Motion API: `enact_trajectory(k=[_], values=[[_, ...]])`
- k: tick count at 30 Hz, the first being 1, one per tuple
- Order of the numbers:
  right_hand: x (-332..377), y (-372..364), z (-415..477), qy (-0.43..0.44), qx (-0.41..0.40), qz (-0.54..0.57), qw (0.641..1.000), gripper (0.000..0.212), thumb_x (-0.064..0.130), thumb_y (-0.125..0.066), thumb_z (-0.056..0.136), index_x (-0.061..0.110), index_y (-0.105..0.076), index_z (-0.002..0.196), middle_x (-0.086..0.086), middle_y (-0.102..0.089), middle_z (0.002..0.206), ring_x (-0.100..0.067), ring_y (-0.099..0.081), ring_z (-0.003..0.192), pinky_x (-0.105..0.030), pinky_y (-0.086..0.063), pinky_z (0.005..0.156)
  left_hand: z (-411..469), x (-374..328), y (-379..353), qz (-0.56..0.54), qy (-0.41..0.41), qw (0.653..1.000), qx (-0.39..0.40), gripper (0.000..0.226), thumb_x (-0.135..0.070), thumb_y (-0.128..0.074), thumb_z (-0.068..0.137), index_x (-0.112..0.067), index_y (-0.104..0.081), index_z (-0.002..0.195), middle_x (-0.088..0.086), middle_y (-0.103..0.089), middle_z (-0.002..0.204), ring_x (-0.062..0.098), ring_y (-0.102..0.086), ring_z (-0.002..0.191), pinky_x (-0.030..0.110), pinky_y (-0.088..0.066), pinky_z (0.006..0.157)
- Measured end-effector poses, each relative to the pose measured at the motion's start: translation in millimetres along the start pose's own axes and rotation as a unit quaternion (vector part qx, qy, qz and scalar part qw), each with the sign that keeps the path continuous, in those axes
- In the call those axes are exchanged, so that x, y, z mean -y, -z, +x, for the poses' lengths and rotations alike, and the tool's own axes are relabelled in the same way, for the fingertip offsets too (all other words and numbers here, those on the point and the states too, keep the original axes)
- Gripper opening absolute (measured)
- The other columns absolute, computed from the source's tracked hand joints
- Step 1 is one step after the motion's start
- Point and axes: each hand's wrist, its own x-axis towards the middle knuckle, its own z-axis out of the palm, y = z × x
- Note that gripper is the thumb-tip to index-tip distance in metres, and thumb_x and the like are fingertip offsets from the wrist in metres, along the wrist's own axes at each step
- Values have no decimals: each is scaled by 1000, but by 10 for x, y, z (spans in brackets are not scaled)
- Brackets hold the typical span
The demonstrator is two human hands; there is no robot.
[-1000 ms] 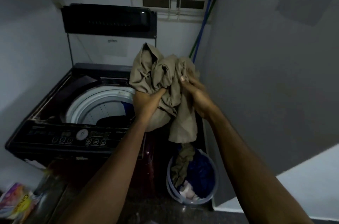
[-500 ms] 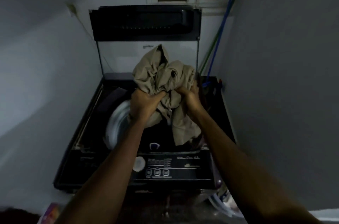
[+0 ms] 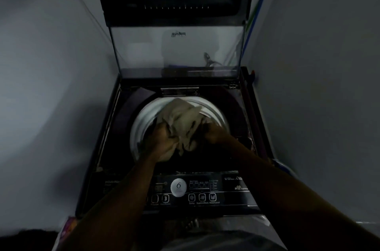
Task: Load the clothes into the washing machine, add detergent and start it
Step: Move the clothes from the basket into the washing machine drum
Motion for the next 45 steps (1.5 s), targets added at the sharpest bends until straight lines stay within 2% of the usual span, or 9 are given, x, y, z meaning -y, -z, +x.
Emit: enact_trajectory(k=[3,7,11,15,24,28,32,36,45], values=[[-24,49,11,-11,-20,-78,997,41,20,-53,97,0,-53,133,-22,-54,133,-33,-50,124,-29,-31,97,28,88,-22,-5,-22,998,60,65,-31,-59,88,-9,-39,146,15,-47,144,32,-45,132,43,-35,112],[15,136,14,-40,-64,-80,994,35,27,-54,95,10,-61,125,-12,-59,130,-27,-53,121,-32,-39,102,47,6,-77,73,-26,996,37,53,-27,-65,86,-17,-51,136,12,-58,132,32,-55,119,38,-44,101],[-26,217,-87,-37,-122,-74,989,26,24,-61,90,7,-70,108,-12,-68,115,-28,-60,112,-31,-44,95,48,-112,-125,77,-44,994,58,53,-34,-59,87,-30,-45,138,7,-57,134,30,-55,119,44,-47,99],[-76,326,-272,-26,-180,-31,983,25,10,-62,83,7,-71,106,-13,-70,110,-28,-62,108,-32,-47,94,26,-339,-257,79,-52,995,40,50,-40,-55,90,-34,-44,138,3,-58,134,30,-56,118,46,-47,98],[-469,766,-905,52,-326,9,944,19,3,-59,80,5,-73,93,-15,-70,101,-31,-64,95,-29,-44,81,-319,-1231,-862,30,-150,987,-45,40,-12,-57,91,-18,-57,130,4,-59,133,26,-56,119,37,-47,98],[-918,980,-1315,51,-332,23,942,20,5,-55,84,7,-70,97,-13,-66,104,-28,-62,93,-26,-44,77,-640,-1691,-1305,24,-194,979,-64,34,-16,-60,90,-17,-60,124,7,-62,119,29,-60,106,36,-50,87],[-1450,1146,-1762,45,-322,28,945,20,8,-55,86,11,-70,100,-9,-65,106,-22,-61,94,-21,-41,76,-981,-2062,-1834,61,-231,968,-77,35,-18,-60,91,-14,-59,127,6,-59,126,27,-57,116,38,-48,95],[-1946,1232,-2146,38,-310,31,949,20,8,-54,87,9,-69,101,-10,-66,107,-22,-61,94,-20,-40,76,-1310,-2321,-2294,95,-238,963,-84,37,-22,-60,92,-17,-58,128,4,-59,127,26,-58,114,34,-46,95],[-2764,1145,-2696,-17,-291,90,952,18,11,-53,91,12,-68,102,-6,-66,105,-12,-58,87,-17,-41,72,-1774,-2526,-2965,98,-248,964,-16,37,-18,-58,94,-15,-57,131,1,-57,133,21,-56,119,36,-47,99]])
